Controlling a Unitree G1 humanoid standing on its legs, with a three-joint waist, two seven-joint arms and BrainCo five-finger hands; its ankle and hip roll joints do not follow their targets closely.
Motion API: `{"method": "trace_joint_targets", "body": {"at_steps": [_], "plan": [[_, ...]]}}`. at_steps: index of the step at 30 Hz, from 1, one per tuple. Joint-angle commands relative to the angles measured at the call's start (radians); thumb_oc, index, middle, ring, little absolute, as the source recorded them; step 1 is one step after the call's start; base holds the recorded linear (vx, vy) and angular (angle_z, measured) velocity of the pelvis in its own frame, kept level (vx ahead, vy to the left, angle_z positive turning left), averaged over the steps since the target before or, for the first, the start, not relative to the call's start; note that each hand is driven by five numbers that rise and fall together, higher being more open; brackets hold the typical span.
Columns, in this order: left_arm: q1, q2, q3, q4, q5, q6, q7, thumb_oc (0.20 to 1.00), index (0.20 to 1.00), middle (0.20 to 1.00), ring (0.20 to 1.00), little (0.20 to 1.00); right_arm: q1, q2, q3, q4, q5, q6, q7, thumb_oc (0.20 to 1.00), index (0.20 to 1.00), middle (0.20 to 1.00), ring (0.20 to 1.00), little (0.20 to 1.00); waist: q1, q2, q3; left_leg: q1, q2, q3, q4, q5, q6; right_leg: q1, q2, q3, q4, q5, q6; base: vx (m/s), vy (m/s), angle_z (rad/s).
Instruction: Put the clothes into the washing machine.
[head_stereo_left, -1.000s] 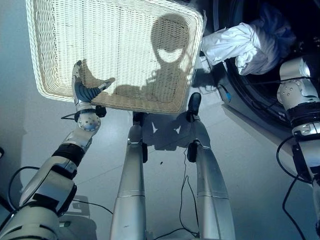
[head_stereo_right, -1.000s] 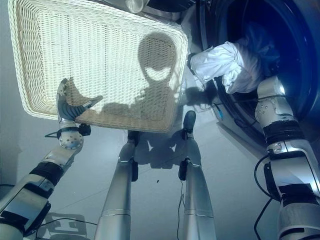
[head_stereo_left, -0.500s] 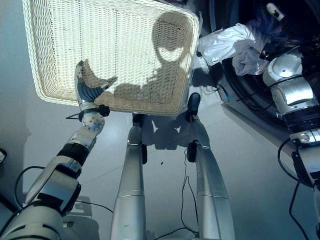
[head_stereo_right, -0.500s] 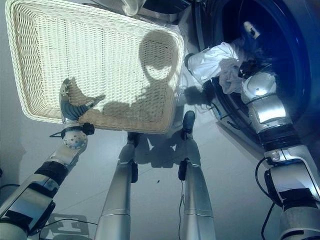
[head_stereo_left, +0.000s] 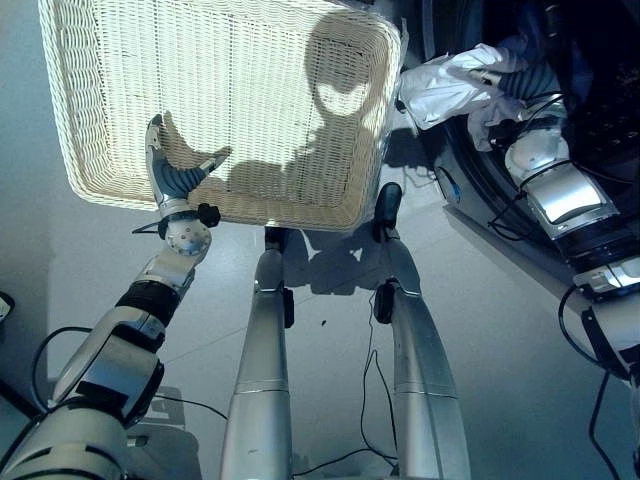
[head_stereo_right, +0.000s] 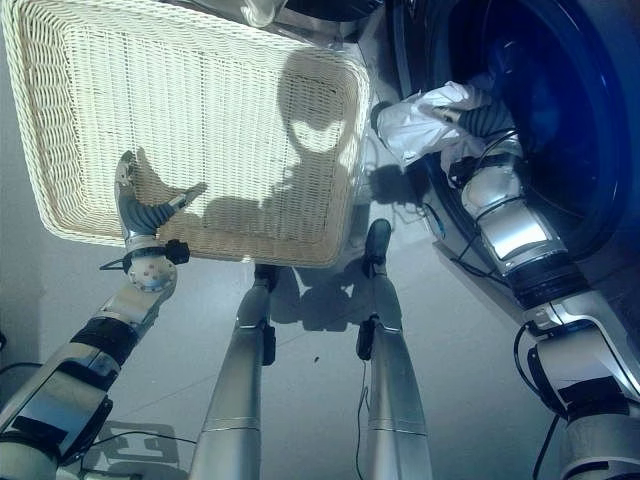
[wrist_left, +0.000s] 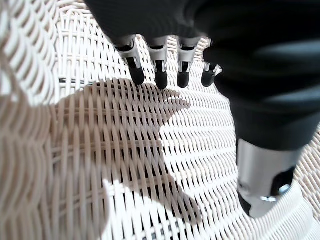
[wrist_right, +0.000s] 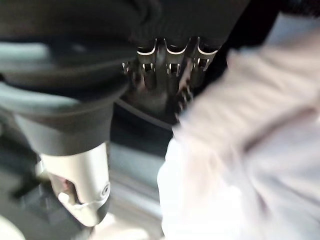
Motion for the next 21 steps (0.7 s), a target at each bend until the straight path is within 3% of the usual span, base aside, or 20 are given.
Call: {"method": "trace_joint_targets", "body": {"at_steps": [1,9,15,17,21], "plan": [[-0.055,0.0,0.056,-0.027,0.039,0.001,-0.019,1.0,1.0,1.0,1.0,1.0,-0.016,-0.066,0.059,-0.044,-0.138,0.051,0.051,1.0,1.0,1.0,1.0,1.0,-0.013,0.03,-0.016,0.021,-0.104,0.061,-0.084,0.063,0.091,0.01,0.094,-0.11,0.14,-0.102,0.065,0.0,0.0,0.0],[-0.103,0.011,0.023,-0.012,0.023,0.009,-0.034,1.0,1.0,1.0,1.0,1.0,-0.115,-0.084,0.237,0.087,-0.27,0.168,0.096,1.0,1.0,1.0,1.0,1.0,0.0,0.03,-0.016,0.014,-0.106,0.055,-0.098,0.073,0.089,0.005,0.087,-0.124,0.126,-0.089,0.07,0.0,-0.004,0.0],[-0.123,0.011,0.003,-0.012,0.016,0.019,-0.031,1.0,1.0,1.0,1.0,1.0,-0.154,-0.08,0.32,0.178,-0.304,0.213,0.133,1.0,1.0,1.0,1.0,1.0,0.007,0.033,-0.016,0.01,-0.112,0.05,-0.101,0.079,0.089,0.0,0.087,-0.127,0.125,-0.085,0.068,0.01,-0.006,0.02],[-0.145,0.016,-0.012,-0.004,0.0,0.025,-0.039,1.0,1.0,1.0,1.0,1.0,-0.181,-0.08,0.36,0.237,-0.384,0.294,0.074,1.0,1.0,1.0,1.0,1.0,0.01,0.034,-0.016,0.006,-0.113,0.046,-0.101,0.082,0.09,-0.003,0.087,-0.128,0.124,-0.082,0.07,0.01,-0.031,0.03],[-0.169,0.014,-0.022,0.014,-0.017,0.022,-0.054,1.0,1.0,1.0,1.0,1.0,-0.246,-0.069,0.416,0.323,-0.455,0.353,0.013,1.0,1.0,1.0,1.0,1.0,0.015,0.039,-0.016,0.001,-0.118,0.04,-0.101,0.08,0.09,-0.006,0.086,-0.127,0.115,-0.077,0.074,0.0,0.0,0.0]]}}
